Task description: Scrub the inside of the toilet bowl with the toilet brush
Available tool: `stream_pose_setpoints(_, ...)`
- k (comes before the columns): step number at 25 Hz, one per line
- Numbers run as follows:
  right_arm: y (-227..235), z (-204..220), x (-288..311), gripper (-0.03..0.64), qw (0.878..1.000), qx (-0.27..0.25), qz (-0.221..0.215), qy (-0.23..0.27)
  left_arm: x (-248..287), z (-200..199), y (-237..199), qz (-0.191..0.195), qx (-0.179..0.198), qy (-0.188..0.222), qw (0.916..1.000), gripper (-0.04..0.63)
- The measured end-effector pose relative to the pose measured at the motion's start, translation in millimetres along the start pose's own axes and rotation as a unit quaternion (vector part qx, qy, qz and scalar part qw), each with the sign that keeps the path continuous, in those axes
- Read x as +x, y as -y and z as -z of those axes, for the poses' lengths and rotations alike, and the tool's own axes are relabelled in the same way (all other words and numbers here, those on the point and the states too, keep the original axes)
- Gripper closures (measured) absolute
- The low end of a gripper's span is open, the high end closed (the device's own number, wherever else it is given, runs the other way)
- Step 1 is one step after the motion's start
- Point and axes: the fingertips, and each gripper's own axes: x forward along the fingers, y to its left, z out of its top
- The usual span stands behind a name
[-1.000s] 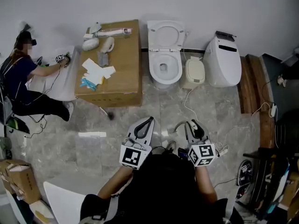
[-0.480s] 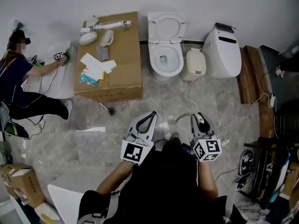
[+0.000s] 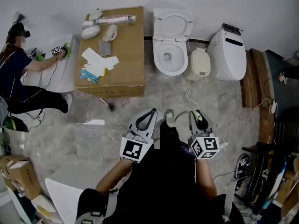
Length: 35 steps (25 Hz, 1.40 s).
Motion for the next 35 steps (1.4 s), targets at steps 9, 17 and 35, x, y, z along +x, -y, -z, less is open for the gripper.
stream_pose_setpoints(9,57,-35,67,0.497,0.999,0.003,-0.042,-0.002,89,-12,-17,-0.031,-0.012,-0.005,0.9994,0.588)
stream_pose_setpoints(17,126,-70,131,0.497,0.997,0.002,-0.072,0.0,171,-28,-24,-0.066,-0.012,-0.011,0.9977,0.588)
stream_pose_setpoints(35,203,-84,362,0.497,0.997,-0.014,-0.053,-0.051,305,-10,-154,-0.083,-0.047,-0.035,0.9948,0.588)
